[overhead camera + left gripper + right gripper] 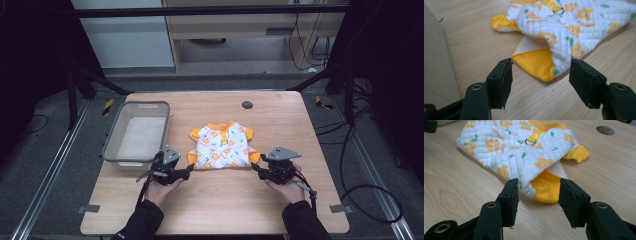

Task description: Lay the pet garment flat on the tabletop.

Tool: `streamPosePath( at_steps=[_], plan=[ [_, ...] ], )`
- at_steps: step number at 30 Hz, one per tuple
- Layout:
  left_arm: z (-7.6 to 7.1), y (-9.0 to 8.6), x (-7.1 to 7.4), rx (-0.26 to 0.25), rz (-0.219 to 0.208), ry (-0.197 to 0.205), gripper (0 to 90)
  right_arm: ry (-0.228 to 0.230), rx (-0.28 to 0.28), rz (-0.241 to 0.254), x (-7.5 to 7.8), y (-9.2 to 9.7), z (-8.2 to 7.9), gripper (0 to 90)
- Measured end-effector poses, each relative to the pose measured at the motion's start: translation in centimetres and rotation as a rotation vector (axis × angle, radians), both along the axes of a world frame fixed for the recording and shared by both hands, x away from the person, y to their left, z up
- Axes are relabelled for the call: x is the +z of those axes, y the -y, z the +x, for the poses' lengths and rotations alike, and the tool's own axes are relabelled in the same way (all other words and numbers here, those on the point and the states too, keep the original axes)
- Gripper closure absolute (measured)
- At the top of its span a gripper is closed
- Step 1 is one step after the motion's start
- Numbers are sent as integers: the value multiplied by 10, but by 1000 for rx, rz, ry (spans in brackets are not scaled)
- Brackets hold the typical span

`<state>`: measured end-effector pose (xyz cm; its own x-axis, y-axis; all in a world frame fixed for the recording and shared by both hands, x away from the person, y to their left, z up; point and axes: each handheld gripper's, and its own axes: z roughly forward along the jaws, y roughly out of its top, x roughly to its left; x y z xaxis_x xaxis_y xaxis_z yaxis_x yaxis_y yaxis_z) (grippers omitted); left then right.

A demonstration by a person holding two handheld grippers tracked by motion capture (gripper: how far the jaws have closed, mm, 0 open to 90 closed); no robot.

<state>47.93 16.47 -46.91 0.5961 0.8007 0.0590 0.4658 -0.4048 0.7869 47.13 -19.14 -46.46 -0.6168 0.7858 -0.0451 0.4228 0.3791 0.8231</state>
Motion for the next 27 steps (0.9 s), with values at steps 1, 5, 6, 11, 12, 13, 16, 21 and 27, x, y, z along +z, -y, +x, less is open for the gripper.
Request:
streamPosePath(
  at_steps=[1,5,6,11,12,13,16,21,27],
  plan=[
    [0,0,0,0,0,0,353,0,0,0,0,0,0,502],
    [3,8,-9,-15,47,-16,358,-20,6,-30,-11,-6,5,505],
    [4,9,-11,-18,49,-15,362,-28,7,-34,-13,-7,6,505],
    [10,18,-19,-24,47,-30,406,-45,22,-55,-23,-11,13,510],
    [10,18,-19,-24,47,-30,418,-45,22,-55,-23,-11,13,510],
    [11,20,-21,-27,40,-39,418,-47,21,-49,-25,-12,14,529],
    [13,23,-25,-42,44,-61,434,-52,28,-36,-28,-13,18,555],
    [15,26,-29,-45,51,-94,524,-69,65,-47,-32,-20,21,658],
    [17,23,-29,-35,38,-106,661,-86,77,-71,-30,-23,20,793]
  ],
)
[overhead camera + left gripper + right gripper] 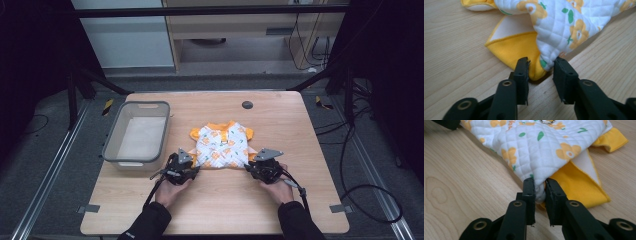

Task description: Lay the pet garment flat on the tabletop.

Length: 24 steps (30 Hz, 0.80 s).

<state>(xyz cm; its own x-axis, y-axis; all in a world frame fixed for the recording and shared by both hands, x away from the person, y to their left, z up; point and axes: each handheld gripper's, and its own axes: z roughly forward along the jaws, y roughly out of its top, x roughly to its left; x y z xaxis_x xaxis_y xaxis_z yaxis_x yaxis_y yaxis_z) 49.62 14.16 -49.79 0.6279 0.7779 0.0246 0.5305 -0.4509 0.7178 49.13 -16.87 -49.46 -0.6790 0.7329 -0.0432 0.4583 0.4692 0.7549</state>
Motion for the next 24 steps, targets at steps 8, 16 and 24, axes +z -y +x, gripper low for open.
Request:
streamPosePath(
  at_steps=[8,16,24],
  plan=[
    [-9,-2,15,-42,-59,-3,815,9,39,49,18,-2,-10,826],
    [-55,-20,61,-140,-147,6,821,1,88,158,53,14,-56,826],
    [-41,-17,73,-86,-171,1,817,13,32,216,74,11,-53,824]
  ],
)
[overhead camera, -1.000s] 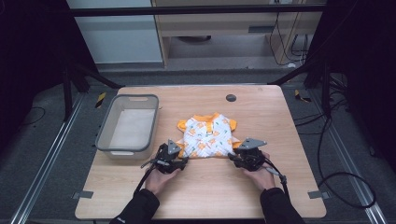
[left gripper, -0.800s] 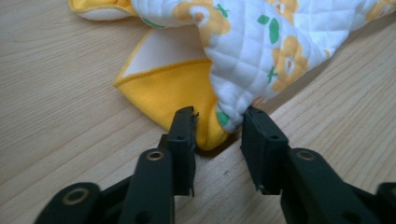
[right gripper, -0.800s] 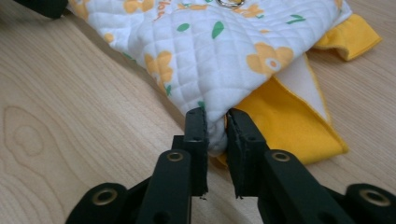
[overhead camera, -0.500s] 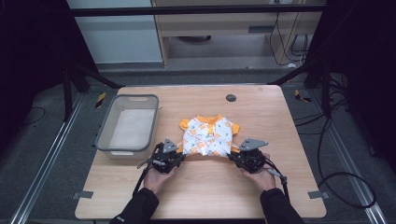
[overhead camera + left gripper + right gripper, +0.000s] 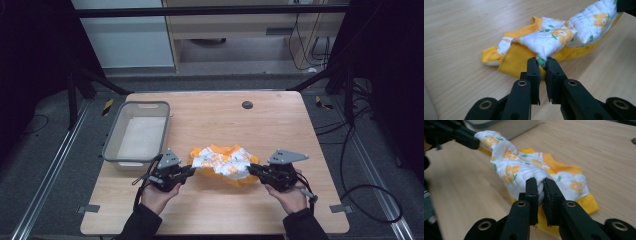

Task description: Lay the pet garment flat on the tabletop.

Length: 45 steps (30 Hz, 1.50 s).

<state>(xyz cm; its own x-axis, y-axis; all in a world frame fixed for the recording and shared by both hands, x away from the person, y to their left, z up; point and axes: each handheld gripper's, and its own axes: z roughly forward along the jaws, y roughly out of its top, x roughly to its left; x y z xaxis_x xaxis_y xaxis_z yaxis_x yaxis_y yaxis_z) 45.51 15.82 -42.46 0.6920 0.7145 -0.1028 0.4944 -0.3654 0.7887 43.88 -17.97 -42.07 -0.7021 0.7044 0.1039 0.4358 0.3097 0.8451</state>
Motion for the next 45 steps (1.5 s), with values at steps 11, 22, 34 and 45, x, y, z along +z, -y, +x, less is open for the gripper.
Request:
streamPosePath(
  at_steps=[11,22,34,45],
  plan=[
    [55,11,-38,131,-23,-64,587,-17,-206,-165,-58,-23,65,747],
    [23,-24,-23,108,11,58,354,84,-169,-99,-29,3,32,551],
    [33,-19,-54,110,127,19,388,-24,-123,-129,-63,17,12,464],
    [37,-6,-61,76,118,13,580,-104,-99,-110,-78,12,32,639]
  ],
)
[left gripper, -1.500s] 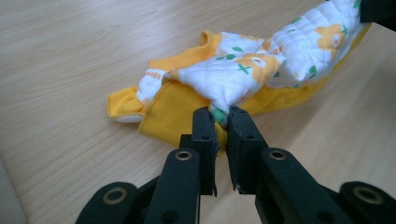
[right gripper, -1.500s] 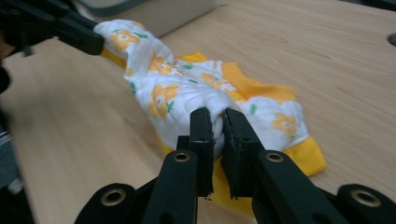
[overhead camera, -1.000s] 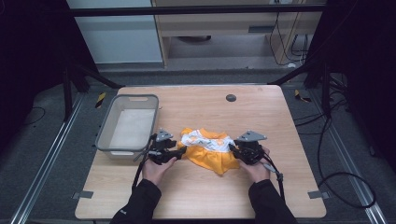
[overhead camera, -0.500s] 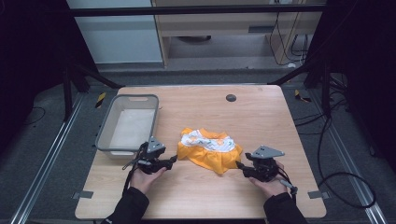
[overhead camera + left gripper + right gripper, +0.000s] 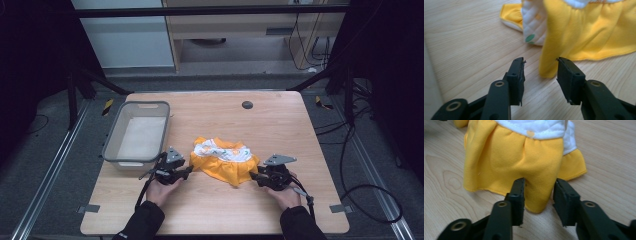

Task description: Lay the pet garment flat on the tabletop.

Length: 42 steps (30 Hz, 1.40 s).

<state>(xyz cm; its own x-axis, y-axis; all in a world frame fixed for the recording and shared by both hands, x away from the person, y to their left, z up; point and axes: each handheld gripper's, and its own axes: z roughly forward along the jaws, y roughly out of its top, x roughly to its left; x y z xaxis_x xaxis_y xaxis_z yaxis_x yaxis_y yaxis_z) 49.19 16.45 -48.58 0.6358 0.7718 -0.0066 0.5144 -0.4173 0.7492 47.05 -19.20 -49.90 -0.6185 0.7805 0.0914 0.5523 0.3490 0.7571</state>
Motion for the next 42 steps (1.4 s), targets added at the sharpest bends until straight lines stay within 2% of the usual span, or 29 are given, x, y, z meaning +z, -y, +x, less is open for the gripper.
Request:
streamPosePath(
  at_steps=[3,4,7,9,12,13,14,16,17,18,19,20,21,22,23,24,25,26,27,28,29,30,31,32,33,34,36,38,42],
  plan=[
    [0,6,-1,-18,0,4,678,-10,15,1,0,-1,1,753],
    [0,7,-2,-26,2,1,740,-14,20,-3,2,-2,1,801],
    [-2,7,3,-51,-11,-19,858,-19,34,-6,8,-4,-2,860],
    [-4,6,5,-54,-17,-21,866,-18,32,-12,11,-4,-4,862],
    [-13,0,20,-80,-43,-17,869,1,59,4,23,-1,-13,862],
    [-23,-5,30,-100,-73,-18,870,22,76,-10,31,3,-22,862],
    [-23,-5,30,-100,-73,-18,870,29,80,5,36,6,-27,862],
    [-35,-10,40,-120,-90,-11,870,38,86,15,41,9,-32,862],
    [-48,-14,45,-142,-102,-22,869,54,92,23,48,14,-43,861],
    [-48,-14,45,-142,-102,-22,869,54,92,23,48,14,-43,861],
    [-55,-16,46,-154,-104,-35,869,39,104,43,49,18,-54,859],
    [-62,-17,44,-161,-104,-44,869,39,104,43,49,18,-54,859],
    [-68,-18,41,-165,-104,-69,866,11,117,40,46,21,-64,857],
    [-74,-19,37,-168,-110,-93,866,11,117,40,46,21,-64,857],
    [-82,-18,30,-166,-105,-130,863,-15,126,19,40,21,-73,850],
    [-82,-18,30,-166,-105,-130,860,-15,126,19,40,21,-73,850],
    [-87,-14,22,-155,-70,-144,845,-27,123,-6,35,21,-77,825],
    [-87,-14,22,-155,-70,-144,808,-27,123,-6,35,21,-77,825],
    [-88,-12,19,-147,-48,-139,808,-32,123,-14,32,22,-77,810],
    [-88,-11,17,-133,-31,-128,747,-35,120,-21,29,22,-76,780],
    [-88,-11,16,-113,-20,-120,615,-31,110,-35,25,23,-74,739],
    [-88,-12,16,-104,-19,-106,615,-31,110,-35,25,23,-74,739],
    [-90,-17,20,-90,-40,-82,534,2,100,-24,24,24,-74,670],
    [-90,-17,20,-90,-40,-82,498,2,100,-24,24,24,-74,670],
    [-93,-24,25,-94,-67,-42,471,45,87,-12,28,26,-75,630],
    [-93,-24,25,-94,-67,-42,458,45,87,-12,28,26,-75,630],
    [-96,-31,31,-88,-77,11,457,94,64,8,33,28,-74,599],
    [-94,-34,35,-81,-91,41,431,131,37,14,37,29,-70,582],
    [-83,-37,47,-56,-89,102,418,152,-8,40,39,31,-61,517]
  ],
)
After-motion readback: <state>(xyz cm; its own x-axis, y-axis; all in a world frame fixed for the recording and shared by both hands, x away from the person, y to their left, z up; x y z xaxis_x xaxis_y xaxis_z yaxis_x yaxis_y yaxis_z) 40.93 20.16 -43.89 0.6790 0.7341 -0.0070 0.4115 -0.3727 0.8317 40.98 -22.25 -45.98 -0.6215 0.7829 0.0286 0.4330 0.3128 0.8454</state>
